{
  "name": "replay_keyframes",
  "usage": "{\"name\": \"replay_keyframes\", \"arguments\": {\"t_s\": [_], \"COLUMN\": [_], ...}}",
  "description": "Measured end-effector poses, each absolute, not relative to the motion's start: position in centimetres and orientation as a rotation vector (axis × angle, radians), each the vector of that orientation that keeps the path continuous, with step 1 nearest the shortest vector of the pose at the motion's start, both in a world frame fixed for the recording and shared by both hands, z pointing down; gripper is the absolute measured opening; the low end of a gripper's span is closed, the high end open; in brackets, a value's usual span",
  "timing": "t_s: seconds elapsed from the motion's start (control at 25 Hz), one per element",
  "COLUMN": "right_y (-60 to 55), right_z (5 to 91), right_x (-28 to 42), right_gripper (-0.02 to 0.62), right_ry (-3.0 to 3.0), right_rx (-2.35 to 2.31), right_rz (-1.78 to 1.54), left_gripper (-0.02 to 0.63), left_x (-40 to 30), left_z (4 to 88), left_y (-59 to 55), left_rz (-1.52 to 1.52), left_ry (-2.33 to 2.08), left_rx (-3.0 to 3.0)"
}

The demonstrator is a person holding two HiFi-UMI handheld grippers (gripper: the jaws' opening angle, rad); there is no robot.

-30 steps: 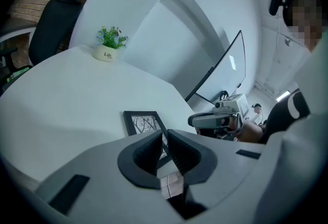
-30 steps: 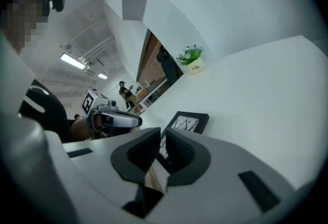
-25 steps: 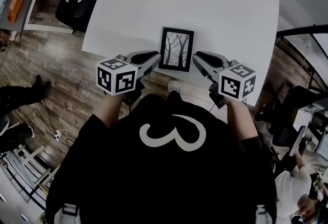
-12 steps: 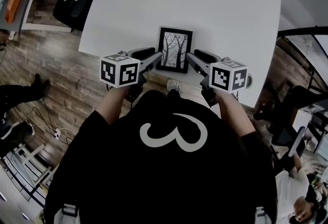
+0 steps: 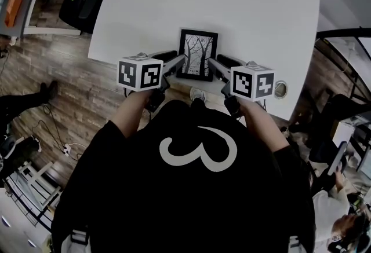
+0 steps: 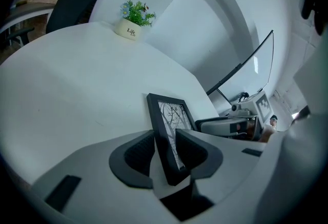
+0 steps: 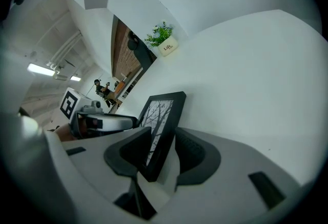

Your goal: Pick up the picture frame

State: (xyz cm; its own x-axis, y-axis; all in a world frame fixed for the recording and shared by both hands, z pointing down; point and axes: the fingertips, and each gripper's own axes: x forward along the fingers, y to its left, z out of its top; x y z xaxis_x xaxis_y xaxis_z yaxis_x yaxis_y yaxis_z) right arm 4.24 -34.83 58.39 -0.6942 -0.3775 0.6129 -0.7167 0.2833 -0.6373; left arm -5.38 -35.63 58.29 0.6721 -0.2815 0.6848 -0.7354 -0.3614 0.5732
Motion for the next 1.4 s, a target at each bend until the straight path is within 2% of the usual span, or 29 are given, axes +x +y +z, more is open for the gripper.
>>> {"name": "replay_keyframes", "arguments": {"t_s": [0.72,0.92,1.4], "right_y": [-34.5,-34.6,-34.5], "right_z": [59.1,59.5,59.4], "right_x": [3.2,3.8,3.9], "right_gripper": [0.141,0.11,0.109], "right_ry": [-2.114,-2.076,-2.066], "right_rx": [1.066,1.105,1.135], "right_rz": [1.22,1.208,1.227], "left_gripper": [0.101,0.1,0.098], "left_x": [-5.6,-5.3,-5.3], "left_z": [59.2,59.3,59.3], "left_y": [-35.6,-35.6,-35.5], "left_rz": [0.669,0.694,0.737], "left_ry": [-0.842,-0.833,-0.827], "left_rx": [1.907,1.903,1.895]}}
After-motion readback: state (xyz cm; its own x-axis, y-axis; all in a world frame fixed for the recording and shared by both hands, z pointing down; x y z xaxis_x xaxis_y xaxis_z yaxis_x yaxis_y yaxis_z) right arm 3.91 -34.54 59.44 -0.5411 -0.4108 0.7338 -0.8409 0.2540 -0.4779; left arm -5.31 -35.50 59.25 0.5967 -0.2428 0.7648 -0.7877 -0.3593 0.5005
